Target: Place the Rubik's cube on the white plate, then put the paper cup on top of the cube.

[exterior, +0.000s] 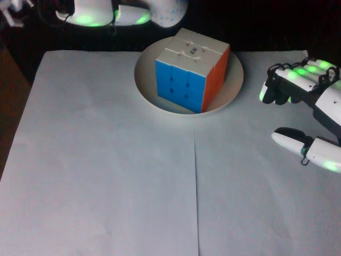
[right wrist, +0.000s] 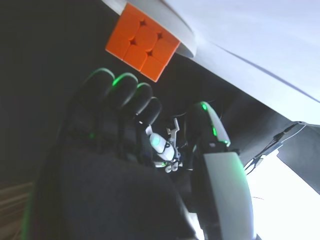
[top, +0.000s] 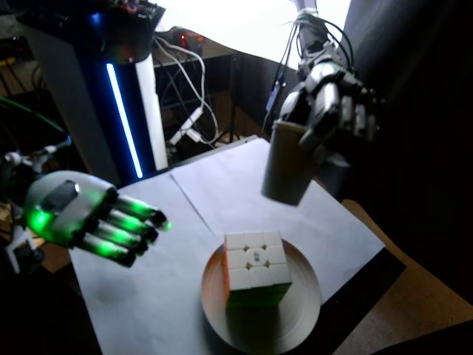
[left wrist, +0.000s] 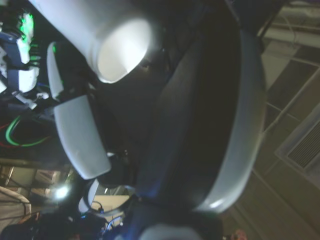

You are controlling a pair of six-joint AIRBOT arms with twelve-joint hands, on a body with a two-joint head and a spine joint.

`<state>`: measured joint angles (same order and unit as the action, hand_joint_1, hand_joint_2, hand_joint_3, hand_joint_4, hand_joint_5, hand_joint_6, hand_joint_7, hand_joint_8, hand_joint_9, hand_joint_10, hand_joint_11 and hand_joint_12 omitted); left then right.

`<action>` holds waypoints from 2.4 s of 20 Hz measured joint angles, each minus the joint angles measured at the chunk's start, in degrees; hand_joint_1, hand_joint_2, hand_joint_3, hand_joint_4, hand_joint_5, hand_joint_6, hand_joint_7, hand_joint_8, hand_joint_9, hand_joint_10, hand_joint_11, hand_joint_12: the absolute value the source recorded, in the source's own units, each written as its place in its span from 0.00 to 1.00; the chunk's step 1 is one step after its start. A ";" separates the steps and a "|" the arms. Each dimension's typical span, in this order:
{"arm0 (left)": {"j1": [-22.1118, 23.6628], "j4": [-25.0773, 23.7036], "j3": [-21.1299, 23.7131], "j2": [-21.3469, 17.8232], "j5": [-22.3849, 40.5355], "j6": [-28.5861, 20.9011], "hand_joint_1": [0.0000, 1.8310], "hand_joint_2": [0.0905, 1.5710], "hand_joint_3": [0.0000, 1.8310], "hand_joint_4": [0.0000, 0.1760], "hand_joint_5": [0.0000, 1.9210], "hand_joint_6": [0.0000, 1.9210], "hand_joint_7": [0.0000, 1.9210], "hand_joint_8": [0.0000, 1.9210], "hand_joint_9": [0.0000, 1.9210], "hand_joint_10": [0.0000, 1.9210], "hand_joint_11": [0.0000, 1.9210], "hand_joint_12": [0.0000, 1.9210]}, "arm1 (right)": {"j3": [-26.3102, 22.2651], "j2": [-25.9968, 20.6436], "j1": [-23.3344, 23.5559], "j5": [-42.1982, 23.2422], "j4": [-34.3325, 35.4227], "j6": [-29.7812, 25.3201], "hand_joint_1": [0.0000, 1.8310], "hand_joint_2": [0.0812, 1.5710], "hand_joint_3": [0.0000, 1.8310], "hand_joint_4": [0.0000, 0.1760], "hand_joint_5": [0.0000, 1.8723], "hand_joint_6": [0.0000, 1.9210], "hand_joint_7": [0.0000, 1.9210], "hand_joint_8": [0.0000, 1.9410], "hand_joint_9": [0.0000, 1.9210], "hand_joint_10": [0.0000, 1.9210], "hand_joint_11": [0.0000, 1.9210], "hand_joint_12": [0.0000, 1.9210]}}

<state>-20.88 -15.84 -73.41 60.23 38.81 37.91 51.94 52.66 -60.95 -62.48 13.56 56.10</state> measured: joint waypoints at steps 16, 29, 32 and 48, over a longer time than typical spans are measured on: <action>3.45 -10.80 -11.72 11.69 -13.60 -12.22 0.53 0.73 0.14 0.00 0.33 0.81 0.17 0.87 0.19 0.96 0.24 1.00 | 0.22 0.63 -0.13 -0.04 0.17 -0.28 0.42 0.90 0.00 0.00 0.23 0.92 0.15 0.75 0.15 0.88 0.06 1.00; 4.26 -17.05 -12.52 13.60 -19.91 -12.50 0.42 0.71 0.00 0.27 0.10 0.27 0.22 0.04 0.13 0.34 0.00 0.84 | 0.35 0.83 -0.76 -0.20 0.57 -0.50 0.46 0.90 0.00 0.00 0.23 0.92 0.15 0.74 0.19 0.93 0.18 1.00; 4.26 -17.00 -12.66 13.60 -19.65 -12.50 0.38 0.70 0.00 0.49 0.07 0.15 0.18 0.00 0.09 0.26 0.00 0.78 | 0.35 1.05 -0.76 0.11 0.44 -0.55 0.43 0.85 0.00 0.00 0.09 0.79 0.15 0.75 0.14 0.88 0.05 1.00; 4.26 -14.45 -10.78 10.64 -16.00 -12.63 0.26 0.61 0.00 0.96 0.00 0.00 0.00 0.00 0.00 0.00 0.00 0.21 | 0.35 1.05 -1.16 0.13 0.96 -0.57 0.45 0.82 0.00 0.00 0.03 0.72 0.11 0.76 0.11 0.81 0.00 0.96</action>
<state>-16.62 -30.28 -84.18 70.87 22.81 25.28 52.29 53.71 -62.11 -62.35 14.52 55.53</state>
